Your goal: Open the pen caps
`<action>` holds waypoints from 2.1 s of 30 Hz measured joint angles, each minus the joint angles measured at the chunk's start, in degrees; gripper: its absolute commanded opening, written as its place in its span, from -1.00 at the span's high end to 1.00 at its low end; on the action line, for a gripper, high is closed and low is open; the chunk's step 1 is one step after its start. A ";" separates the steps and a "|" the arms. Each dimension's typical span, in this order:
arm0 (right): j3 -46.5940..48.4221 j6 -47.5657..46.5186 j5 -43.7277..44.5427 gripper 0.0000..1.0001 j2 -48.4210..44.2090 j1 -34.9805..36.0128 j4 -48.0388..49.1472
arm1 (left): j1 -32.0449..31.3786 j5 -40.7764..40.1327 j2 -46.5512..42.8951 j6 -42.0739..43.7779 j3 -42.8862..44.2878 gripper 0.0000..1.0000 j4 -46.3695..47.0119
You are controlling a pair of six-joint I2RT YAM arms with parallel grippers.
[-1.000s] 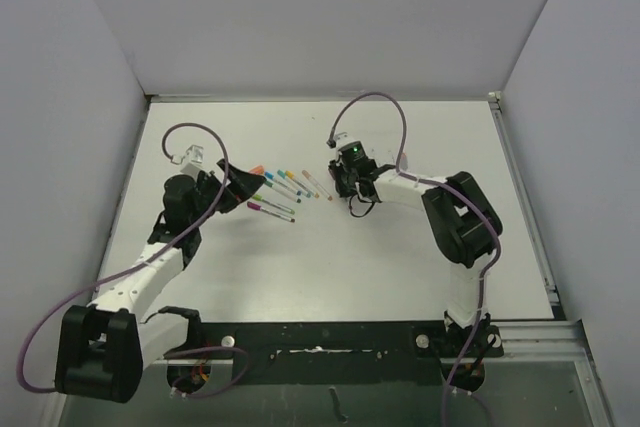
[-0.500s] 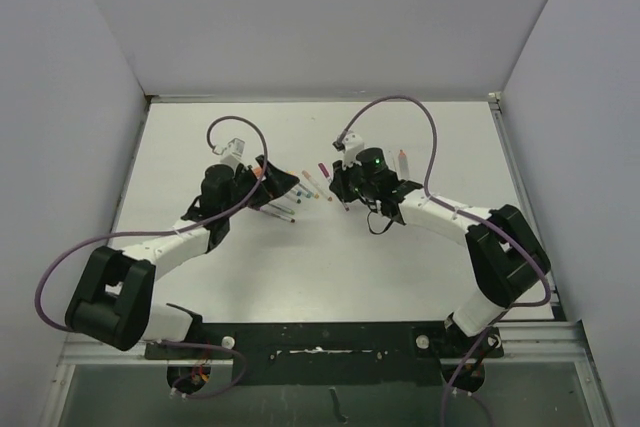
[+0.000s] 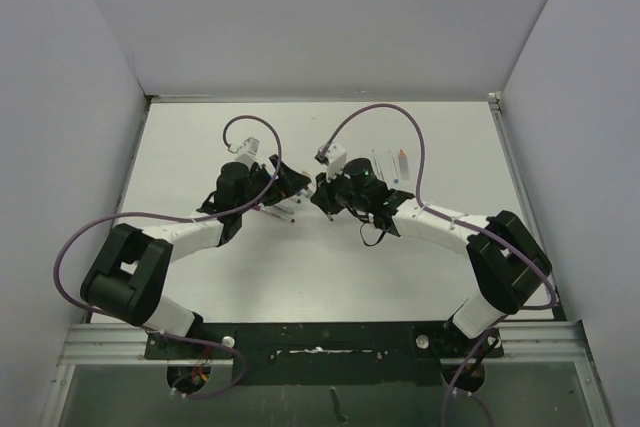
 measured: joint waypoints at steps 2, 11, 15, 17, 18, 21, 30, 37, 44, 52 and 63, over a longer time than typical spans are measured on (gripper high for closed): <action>-0.02 -0.07 -0.28 1.00 0.00 0.13 0.48 | -0.07 0.00 0.66 -0.24 0.11 -0.61 0.42; -0.07 -0.74 -1.29 1.00 0.00 0.85 1.36 | -0.07 0.11 1.68 -1.14 0.42 -0.18 3.10; -0.07 -1.18 -1.66 1.00 0.00 1.18 1.42 | -0.09 0.35 1.90 -1.70 0.44 -0.02 4.02; -0.07 -1.29 -1.79 1.00 0.00 1.18 1.46 | -0.11 0.57 2.08 -1.79 0.44 0.04 4.31; -0.07 -1.33 -1.84 1.00 0.00 1.18 1.49 | -0.11 0.61 2.12 -1.86 0.44 0.09 4.35; -0.07 -1.36 -2.03 1.00 0.00 1.18 1.60 | -0.33 0.74 2.25 -2.03 0.44 0.24 4.66; -0.07 -1.53 -2.16 0.96 0.00 1.29 1.75 | -0.46 1.03 2.34 -2.67 0.44 1.00 5.95; -0.04 -1.70 -2.12 0.17 0.00 1.55 1.68 | -0.70 1.46 2.45 -3.23 0.44 1.00 6.80; 0.35 -2.08 -2.12 0.26 0.02 1.55 1.66 | -1.33 1.49 2.45 -3.56 0.44 1.00 6.99; 1.14 -2.40 -1.73 0.85 0.63 1.49 1.70 | -1.97 1.44 2.45 -3.58 0.44 1.00 7.04; 1.29 -2.34 -1.09 1.00 0.66 1.55 2.10 | -1.27 0.37 1.60 -3.67 0.44 1.00 6.10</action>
